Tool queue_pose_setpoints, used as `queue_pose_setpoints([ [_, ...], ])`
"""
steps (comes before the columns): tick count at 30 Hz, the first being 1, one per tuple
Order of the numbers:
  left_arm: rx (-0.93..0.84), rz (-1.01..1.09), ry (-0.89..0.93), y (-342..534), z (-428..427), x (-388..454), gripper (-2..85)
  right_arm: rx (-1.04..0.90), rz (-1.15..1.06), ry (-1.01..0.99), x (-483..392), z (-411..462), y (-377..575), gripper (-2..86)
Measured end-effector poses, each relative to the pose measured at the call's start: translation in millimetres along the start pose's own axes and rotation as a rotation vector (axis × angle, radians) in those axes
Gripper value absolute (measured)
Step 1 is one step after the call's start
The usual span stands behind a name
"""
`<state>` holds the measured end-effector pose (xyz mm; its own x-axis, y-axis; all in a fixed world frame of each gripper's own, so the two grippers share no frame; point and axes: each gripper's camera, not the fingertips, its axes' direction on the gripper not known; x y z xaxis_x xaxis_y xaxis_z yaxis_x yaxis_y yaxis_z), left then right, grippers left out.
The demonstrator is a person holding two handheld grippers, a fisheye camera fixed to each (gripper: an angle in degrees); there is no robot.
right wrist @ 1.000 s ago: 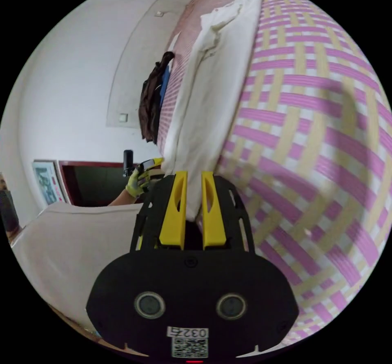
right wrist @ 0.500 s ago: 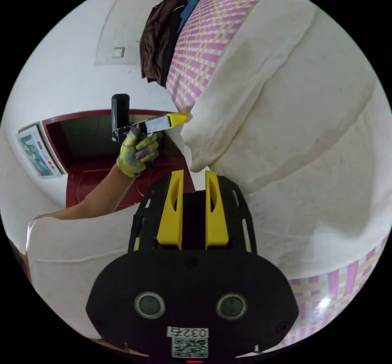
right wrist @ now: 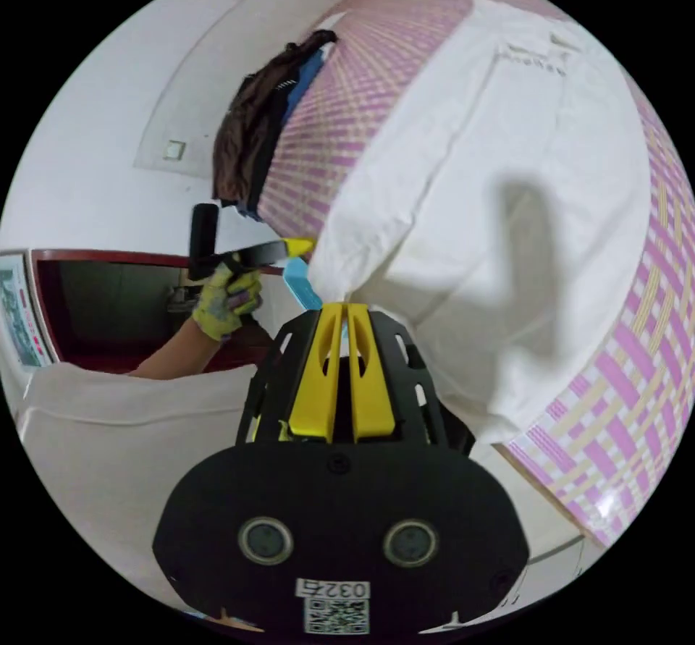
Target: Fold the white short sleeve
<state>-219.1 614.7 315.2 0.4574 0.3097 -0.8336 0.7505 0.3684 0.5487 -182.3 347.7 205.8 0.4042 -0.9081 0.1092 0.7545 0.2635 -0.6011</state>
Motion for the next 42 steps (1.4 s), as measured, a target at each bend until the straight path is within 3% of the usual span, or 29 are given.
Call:
queue_pose_setpoints([
  [7,-0.072,0.06,-0.028,-13,17,11,5.6,-0.074,0.142,-0.085,22,22,26,4.9],
  [11,-0.144,0.071,-0.048,-29,36,21,4.3,0.039,0.126,0.046,3,-6,29,5.7],
  [15,-0.216,0.055,-0.121,-47,54,30,1.6,0.142,0.148,0.037,13,-30,9,6.1],
  [25,-0.25,0.022,-0.083,-63,70,21,-1.0,0.107,0.125,0.145,25,-49,-45,0.1],
  [34,-0.28,0.021,-0.087,-66,84,5,-0.2,0.192,0.114,0.044,58,-86,9,4.9],
  [42,-0.299,0.067,-0.002,-66,96,-9,3.0,0.28,0.266,0.085,132,-135,156,6.6],
])
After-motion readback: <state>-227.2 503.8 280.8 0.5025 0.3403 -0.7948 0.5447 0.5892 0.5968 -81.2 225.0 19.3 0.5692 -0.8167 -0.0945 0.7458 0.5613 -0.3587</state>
